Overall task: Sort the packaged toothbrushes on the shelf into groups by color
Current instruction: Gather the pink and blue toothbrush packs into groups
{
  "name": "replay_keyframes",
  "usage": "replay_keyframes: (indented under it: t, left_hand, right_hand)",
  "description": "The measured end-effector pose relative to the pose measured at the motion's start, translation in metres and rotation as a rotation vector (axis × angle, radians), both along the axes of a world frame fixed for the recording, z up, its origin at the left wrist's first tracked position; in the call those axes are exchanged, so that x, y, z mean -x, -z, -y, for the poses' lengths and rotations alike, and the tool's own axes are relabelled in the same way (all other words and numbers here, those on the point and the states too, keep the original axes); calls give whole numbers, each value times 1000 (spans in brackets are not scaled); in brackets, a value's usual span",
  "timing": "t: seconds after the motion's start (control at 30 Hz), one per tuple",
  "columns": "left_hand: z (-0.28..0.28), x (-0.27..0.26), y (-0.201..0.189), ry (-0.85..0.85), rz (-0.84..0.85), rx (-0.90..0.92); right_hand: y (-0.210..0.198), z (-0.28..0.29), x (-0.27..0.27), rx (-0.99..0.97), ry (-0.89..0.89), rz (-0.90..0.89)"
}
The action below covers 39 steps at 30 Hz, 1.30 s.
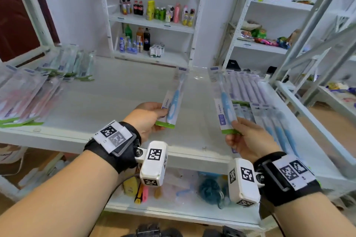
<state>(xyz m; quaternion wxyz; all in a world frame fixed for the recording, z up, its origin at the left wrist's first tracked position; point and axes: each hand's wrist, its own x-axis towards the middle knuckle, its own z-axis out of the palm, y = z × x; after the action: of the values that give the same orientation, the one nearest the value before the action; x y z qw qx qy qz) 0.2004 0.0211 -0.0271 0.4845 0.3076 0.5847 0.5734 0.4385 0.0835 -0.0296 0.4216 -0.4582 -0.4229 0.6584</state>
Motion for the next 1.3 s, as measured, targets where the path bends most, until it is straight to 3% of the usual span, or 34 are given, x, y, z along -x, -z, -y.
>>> replay_keyframes:
  t: [0.4,0.57,1.3]
  left_hand:
    - [-3,-55,-5,-2,23,73]
    - [-3,-72,-5,46,43,88]
    - [-45,-136,0,236,30,157]
  right_hand:
    - [9,10,-90,40,19,-140]
    - [14,12,-108,89,125,-126]
    - [32,13,-105,116,286,-40]
